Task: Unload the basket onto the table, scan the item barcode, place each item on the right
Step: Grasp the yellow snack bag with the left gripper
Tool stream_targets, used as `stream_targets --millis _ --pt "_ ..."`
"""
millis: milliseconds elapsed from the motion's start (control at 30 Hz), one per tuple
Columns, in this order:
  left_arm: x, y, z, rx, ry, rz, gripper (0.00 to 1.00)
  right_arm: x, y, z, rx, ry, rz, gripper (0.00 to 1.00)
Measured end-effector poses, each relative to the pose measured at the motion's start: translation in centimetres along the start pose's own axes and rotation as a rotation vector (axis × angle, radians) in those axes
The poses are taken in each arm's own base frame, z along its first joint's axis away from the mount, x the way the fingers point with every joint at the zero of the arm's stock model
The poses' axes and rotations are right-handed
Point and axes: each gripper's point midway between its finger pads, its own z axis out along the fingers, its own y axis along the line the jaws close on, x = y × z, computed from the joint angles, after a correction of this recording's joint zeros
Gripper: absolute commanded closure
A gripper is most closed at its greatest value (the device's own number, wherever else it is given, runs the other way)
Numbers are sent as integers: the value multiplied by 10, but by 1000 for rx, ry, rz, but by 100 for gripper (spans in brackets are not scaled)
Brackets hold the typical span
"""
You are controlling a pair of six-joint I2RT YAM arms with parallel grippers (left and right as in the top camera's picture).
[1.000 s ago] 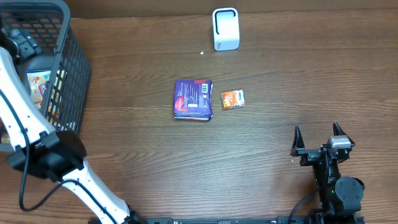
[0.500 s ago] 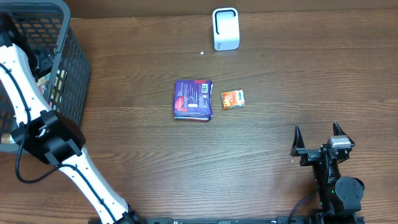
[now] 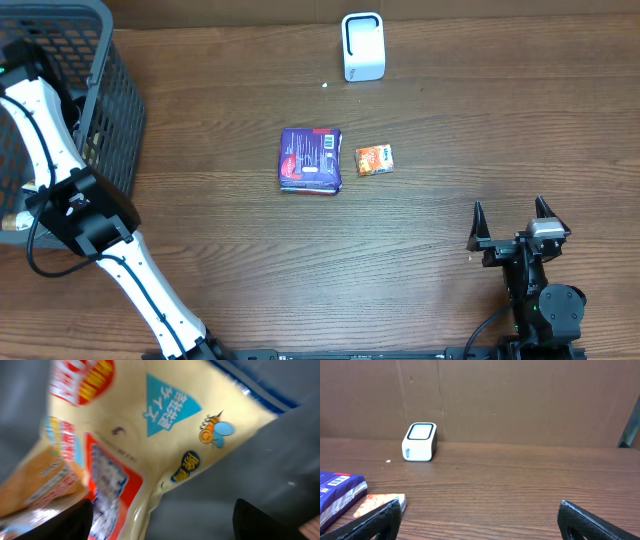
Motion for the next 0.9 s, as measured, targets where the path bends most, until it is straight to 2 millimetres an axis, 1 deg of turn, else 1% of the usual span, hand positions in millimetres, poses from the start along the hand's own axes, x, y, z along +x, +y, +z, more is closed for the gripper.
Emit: stream_targets --millis 133,233,300,400,433,533,600,667,733,800,867,900 --pt "7 0 14 -8 39 5 19 0 0 0 0 0 0 0" --pt "6 0 15 -11 38 5 19 0 0 0 0 0 0 0" --pt "7 1 17 -15 39 6 24 0 0 0 0 0 0 0" --pt "8 3 20 -27 44 17 27 0 0 0 0 0 0 0" --pt "8 4 21 -32 44 24 31 0 0 0 0 0 0 0" --pt "9 10 24 -70 44 37 33 0 0 0 0 0 0 0" --pt "12 17 26 -109 51 39 29 0 0 0 0 0 0 0" --pt "14 25 28 -147 61 33 27 0 0 0 0 0 -1 0" --pt "14 30 27 -173 60 22 21 0 0 0 0 0 0 0" --pt "14 33 27 -188 58 14 14 0 0 0 0 0 0 0" --pt "13 34 27 -192 54 9 11 0 0 0 0 0 0 0" --pt "13 33 27 -190 52 8 11 0 0 0 0 0 0 0"
